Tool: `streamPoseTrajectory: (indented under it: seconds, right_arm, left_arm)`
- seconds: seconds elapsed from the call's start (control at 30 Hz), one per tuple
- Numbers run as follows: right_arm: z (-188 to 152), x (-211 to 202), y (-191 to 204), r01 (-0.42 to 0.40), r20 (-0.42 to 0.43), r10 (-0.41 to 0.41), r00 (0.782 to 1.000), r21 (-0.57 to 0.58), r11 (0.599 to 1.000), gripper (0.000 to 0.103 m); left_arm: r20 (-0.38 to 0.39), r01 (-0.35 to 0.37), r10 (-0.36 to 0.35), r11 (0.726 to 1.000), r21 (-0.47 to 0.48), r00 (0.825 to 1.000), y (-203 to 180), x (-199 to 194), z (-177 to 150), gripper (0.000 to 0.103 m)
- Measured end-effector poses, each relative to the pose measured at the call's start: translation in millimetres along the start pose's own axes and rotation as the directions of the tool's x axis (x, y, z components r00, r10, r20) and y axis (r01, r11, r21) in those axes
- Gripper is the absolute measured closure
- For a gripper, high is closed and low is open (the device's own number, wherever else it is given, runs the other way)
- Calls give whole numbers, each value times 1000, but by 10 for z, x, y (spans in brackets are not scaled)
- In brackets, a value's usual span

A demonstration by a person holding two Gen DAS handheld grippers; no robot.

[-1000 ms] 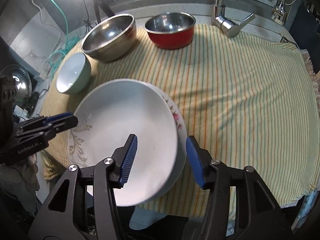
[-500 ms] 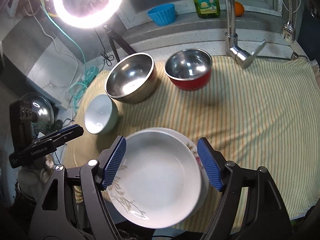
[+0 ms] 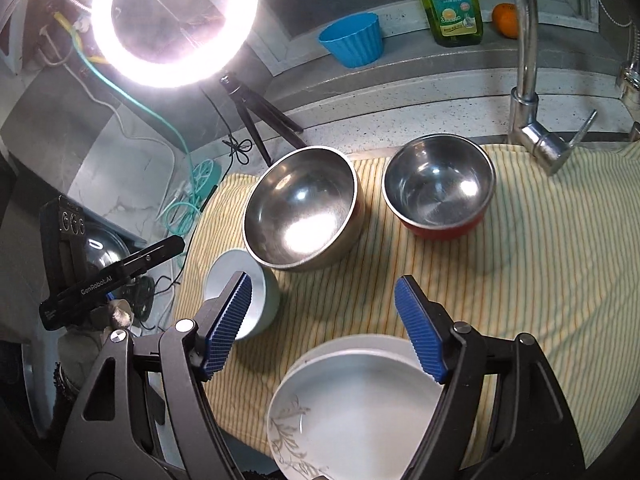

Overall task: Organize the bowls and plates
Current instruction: 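Open both grippers and move them to the large steel bowl, then close both grippers on the rim of the large steel bowl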

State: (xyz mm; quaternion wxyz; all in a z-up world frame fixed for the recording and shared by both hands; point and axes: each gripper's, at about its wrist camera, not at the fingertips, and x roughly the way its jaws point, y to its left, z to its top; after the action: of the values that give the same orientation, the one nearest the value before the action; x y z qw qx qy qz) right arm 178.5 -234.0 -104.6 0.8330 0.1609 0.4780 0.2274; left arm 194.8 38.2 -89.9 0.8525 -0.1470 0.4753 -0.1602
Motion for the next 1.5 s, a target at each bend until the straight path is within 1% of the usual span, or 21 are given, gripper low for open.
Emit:
streamPoseTrajectory:
  seconds: [0.17, 0.27, 0.33, 0.4, 0.47, 0.57, 0.7, 0.77, 0.83, 0.97, 1.1, 1.2, 1.3, 1.5]
  right_arm:
    - [137, 243, -35, -6, -17, 7, 1000, 31, 1000, 26]
    - [206, 400, -91, -6, -30, 8, 1000, 58, 998, 26]
    - [246, 485, -137, -14, -41, 18, 999, 85, 996, 26]
    - [290, 580, -188, -33, -51, 40, 998, 121, 992, 27]
    - [330, 660, -224, -44, -61, 54, 997, 144, 989, 36]
    - [376, 771, -242, -40, -74, 52, 996, 153, 987, 40]
    - [395, 905, -238, -30, -100, 46, 994, 150, 988, 49]
    - [397, 980, -240, -19, -116, 36, 993, 145, 989, 56]
    - [394, 1031, -252, -11, -130, 31, 991, 150, 989, 58]
    - [397, 1137, -273, 0, -152, 23, 988, 151, 988, 74]
    - [421, 1179, -291, 16, -157, 9, 987, 153, 988, 79]
    - [440, 1183, -321, 14, -158, 11, 987, 161, 987, 80]
    - [446, 1182, -302, 28, -159, -4, 987, 150, 988, 80]
    - [466, 1189, -262, 29, -149, -8, 989, 143, 989, 81]
  left_arm:
    - [-36, 18, -19, 1000, -9, 999, 73, 232, 157, 54]
    - [-67, 40, -43, 998, -49, 997, 140, 407, 242, 54]
    - [-81, 42, -47, 997, -64, 996, 172, 500, 288, 54]
    - [-93, 38, -43, 998, -57, 995, 177, 587, 329, 54]
    - [-105, 38, -43, 998, -51, 994, 173, 653, 359, 54]
    - [-130, 41, -48, 998, -57, 990, 194, 772, 379, 56]
    - [-147, 37, -44, 998, -52, 988, 202, 870, 381, 57]
    - [-155, 46, -54, 997, -54, 986, 203, 905, 389, 63]
    - [-159, 46, -54, 998, -52, 986, 203, 928, 398, 66]
    - [-163, 51, -59, 997, -53, 985, 197, 984, 425, 74]
    - [-173, 62, -69, 997, -44, 982, 179, 1029, 433, 76]
    - [-170, 53, -56, 998, -22, 984, 139, 1040, 435, 76]
    - [-167, 45, -46, 999, -8, 985, 104, 1041, 445, 76]
    - [-144, 44, -44, 999, -5, 989, 80, 981, 481, 76]
